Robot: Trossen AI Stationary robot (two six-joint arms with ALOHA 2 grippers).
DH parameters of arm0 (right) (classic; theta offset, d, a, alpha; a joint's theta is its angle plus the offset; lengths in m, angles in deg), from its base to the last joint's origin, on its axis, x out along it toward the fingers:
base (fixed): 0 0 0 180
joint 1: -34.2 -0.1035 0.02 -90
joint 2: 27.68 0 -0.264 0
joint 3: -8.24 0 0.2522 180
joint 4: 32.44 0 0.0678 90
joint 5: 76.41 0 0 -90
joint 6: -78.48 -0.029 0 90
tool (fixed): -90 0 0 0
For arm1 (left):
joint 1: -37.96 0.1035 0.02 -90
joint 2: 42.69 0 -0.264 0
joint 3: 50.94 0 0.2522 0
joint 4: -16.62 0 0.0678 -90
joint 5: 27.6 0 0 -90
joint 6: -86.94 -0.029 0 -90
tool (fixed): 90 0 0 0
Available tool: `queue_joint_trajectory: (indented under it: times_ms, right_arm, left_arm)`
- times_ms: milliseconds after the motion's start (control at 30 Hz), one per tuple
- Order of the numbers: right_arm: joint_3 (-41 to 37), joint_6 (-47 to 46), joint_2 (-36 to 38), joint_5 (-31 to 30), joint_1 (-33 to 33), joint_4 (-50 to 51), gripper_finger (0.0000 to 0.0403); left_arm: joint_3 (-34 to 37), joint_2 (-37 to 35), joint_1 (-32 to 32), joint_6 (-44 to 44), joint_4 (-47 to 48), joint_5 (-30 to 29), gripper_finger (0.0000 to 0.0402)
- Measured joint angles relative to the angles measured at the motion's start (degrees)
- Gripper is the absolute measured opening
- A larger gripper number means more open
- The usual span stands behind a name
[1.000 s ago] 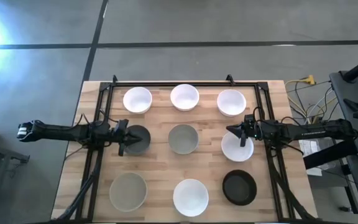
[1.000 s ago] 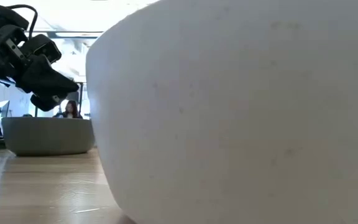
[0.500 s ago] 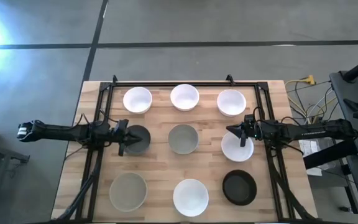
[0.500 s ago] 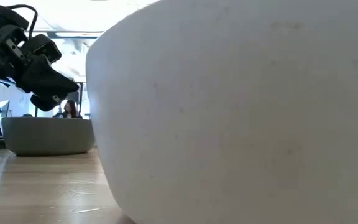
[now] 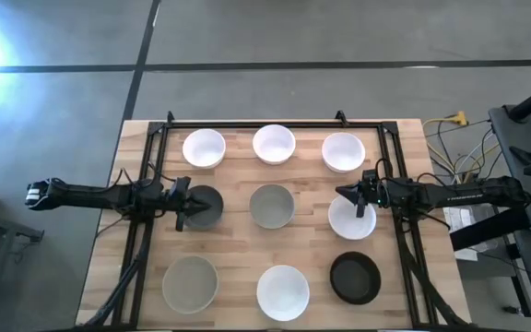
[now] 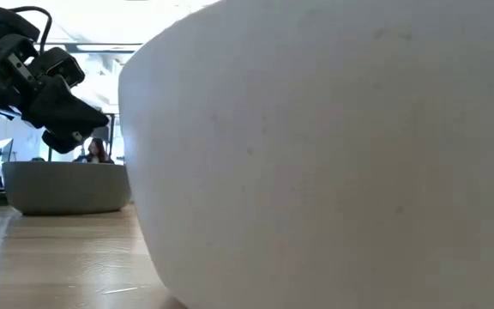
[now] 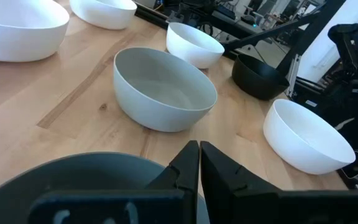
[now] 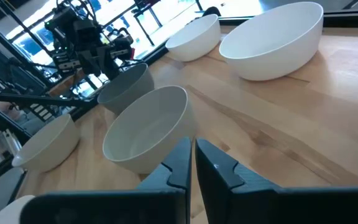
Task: Nest bowls inside each other
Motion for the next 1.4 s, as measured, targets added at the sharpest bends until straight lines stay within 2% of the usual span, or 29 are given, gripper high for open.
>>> queue_joint_trajectory:
  times_ms: [633,833,1000,1400]
  right_arm:
    - [0.00,-0.13,0.00,0.00,0.00,-0.47,0.0018]
    - [0.00,-2.65,0.02,-0.02,-0.02,-4.48,0.0018]
    - [0.00,-3.90,0.02,0.00,-0.02,-12.87,0.0018]
    - [0.00,-23.01,-0.01,-5.03,0.00,-27.17,0.0018]
  left_arm:
    - [0.00,0.00,0.00,0.00,0.00,-0.01,0.0000]
    - [0.00,0.00,0.01,0.01,0.00,-0.01,0.0000]
    - [0.00,0.00,0.00,0.01,0.01,-0.01,0.0000]
    - [0.00,0.00,0.01,-0.01,-0.01,-0.01,0.0000]
